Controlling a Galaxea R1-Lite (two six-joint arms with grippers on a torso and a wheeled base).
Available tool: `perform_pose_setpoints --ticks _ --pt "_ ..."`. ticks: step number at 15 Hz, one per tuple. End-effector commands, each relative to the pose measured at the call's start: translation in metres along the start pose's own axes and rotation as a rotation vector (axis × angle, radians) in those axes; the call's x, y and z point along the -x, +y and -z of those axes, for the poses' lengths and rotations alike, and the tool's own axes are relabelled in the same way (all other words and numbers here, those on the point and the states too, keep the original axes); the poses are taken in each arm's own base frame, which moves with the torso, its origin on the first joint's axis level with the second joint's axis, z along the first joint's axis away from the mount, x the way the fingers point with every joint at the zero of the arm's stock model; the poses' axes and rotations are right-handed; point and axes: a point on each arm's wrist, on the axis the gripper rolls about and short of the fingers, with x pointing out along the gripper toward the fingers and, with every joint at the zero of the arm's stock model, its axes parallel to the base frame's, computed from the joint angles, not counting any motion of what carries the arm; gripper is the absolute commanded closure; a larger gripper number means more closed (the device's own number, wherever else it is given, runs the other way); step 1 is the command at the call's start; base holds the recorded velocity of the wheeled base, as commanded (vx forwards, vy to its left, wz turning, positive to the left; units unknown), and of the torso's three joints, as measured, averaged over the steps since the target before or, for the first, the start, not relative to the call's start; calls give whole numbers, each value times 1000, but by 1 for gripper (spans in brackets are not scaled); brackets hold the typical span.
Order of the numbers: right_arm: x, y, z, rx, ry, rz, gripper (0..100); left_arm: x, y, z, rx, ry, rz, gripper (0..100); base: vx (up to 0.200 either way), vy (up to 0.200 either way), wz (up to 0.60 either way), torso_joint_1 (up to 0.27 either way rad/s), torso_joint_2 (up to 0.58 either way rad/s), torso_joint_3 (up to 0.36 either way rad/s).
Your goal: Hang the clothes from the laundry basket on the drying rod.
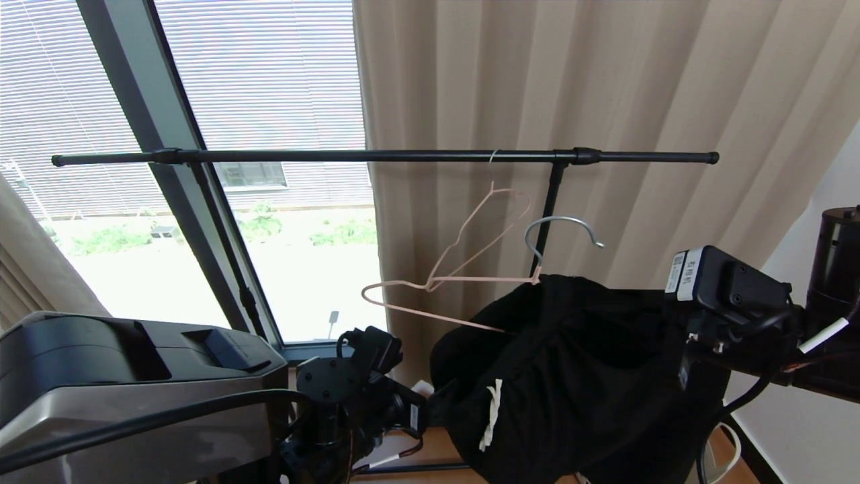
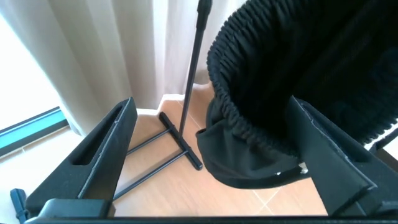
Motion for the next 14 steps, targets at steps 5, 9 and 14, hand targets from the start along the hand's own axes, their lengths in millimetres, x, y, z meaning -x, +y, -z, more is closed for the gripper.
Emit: perform_pose_setpoints --ticks 5,9,14 --pt "3 0 -4 -7 -18 7 100 -2 -3 4 -3 10 -6 100 0 0 0 0 0 0" --pt "3 -1 -4 -7 -16 9 100 -1 0 2 -2 2 -12 100 0 0 0 0 0 0" --pt "3 -7 2 -23 9 32 100 7 8 -23 4 -76 -35 100 0 0 0 0 0 0"
